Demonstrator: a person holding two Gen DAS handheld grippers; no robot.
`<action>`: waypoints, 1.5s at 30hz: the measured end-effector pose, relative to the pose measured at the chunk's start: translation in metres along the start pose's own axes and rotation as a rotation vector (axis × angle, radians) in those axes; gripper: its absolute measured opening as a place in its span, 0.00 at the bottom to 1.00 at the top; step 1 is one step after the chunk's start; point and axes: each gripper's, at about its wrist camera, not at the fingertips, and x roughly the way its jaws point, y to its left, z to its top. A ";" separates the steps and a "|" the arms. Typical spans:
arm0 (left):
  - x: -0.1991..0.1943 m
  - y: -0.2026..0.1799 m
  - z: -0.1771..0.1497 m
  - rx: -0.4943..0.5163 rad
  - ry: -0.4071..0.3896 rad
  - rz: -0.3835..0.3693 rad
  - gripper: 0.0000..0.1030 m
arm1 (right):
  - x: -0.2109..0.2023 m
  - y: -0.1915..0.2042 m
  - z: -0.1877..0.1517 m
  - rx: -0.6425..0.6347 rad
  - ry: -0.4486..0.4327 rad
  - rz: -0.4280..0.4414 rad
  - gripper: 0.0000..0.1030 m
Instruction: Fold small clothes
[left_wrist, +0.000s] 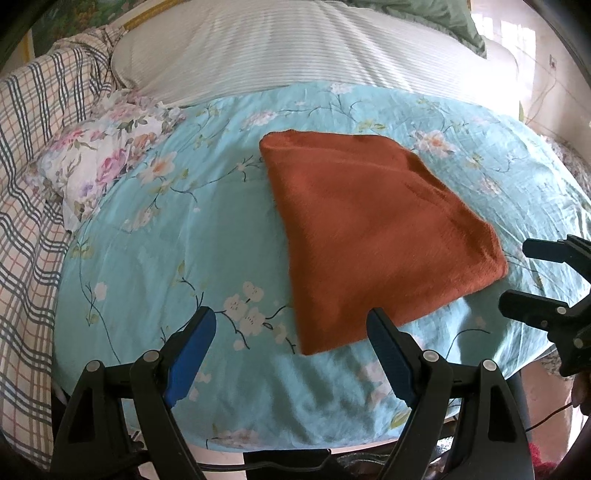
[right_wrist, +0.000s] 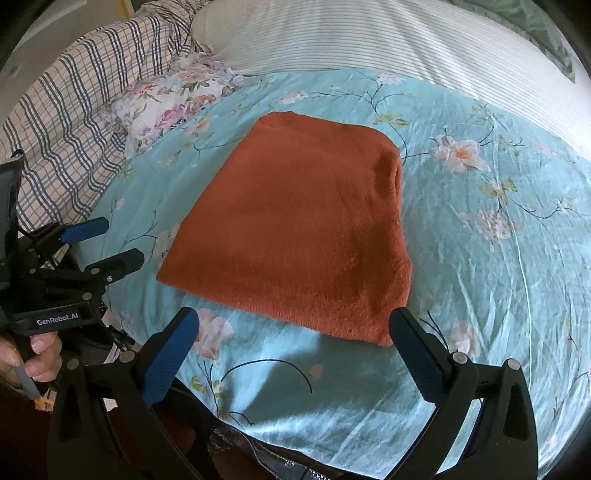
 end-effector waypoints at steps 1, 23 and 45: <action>0.000 -0.001 0.000 0.000 0.000 0.001 0.82 | 0.000 0.000 0.000 0.001 0.001 -0.001 0.99; 0.003 -0.001 0.003 0.001 0.004 -0.002 0.82 | 0.005 0.001 0.003 0.003 0.004 -0.001 0.99; 0.004 -0.004 0.005 0.003 0.002 -0.001 0.82 | 0.005 0.001 0.004 0.002 0.005 0.001 0.99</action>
